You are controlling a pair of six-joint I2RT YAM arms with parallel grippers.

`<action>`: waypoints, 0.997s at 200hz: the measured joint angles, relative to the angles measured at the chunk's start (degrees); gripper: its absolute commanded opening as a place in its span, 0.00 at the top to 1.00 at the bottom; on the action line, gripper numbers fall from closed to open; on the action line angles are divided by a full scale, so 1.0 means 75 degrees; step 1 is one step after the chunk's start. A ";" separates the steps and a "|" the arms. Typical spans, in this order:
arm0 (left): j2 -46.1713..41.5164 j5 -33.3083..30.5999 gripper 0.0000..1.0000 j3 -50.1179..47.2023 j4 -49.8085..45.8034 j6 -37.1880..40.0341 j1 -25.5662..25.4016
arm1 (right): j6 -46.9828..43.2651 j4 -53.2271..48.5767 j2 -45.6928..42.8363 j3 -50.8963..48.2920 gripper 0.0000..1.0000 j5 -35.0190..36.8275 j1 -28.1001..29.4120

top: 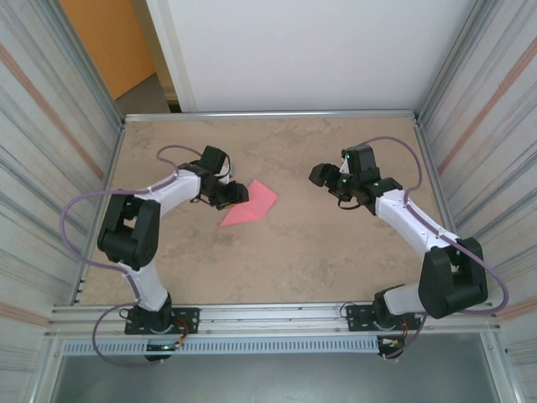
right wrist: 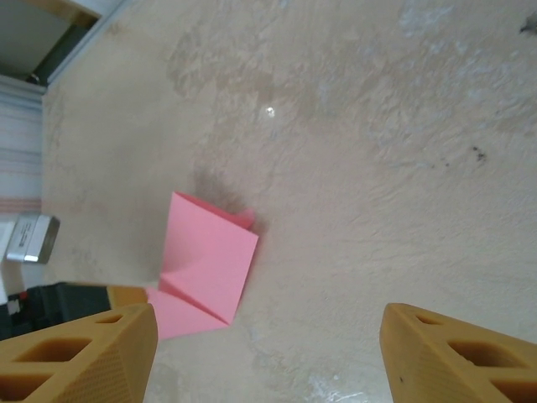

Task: Fold a paper plane with a square sheet of paper (pick it up from the middle)
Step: Turn over the paper at the center of the table, then fold the wing for the fifth time at the center of the table.

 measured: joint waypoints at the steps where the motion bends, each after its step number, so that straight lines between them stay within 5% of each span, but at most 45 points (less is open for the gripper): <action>1: 0.0032 0.0003 0.51 0.0015 0.0003 0.0000 0.0000 | 0.0006 0.0000 0.0012 0.0000 0.30 0.0003 0.0012; 79: 0.0749 0.0009 0.61 0.0099 0.0198 -0.0248 -0.0006 | 0.0653 0.0157 0.0501 0.0000 0.31 -0.0047 0.0629; 199: 0.0152 0.0612 0.69 -0.1562 0.2291 -0.3159 -0.0388 | 0.3139 0.1046 0.2620 0.0111 0.41 -0.0449 0.2483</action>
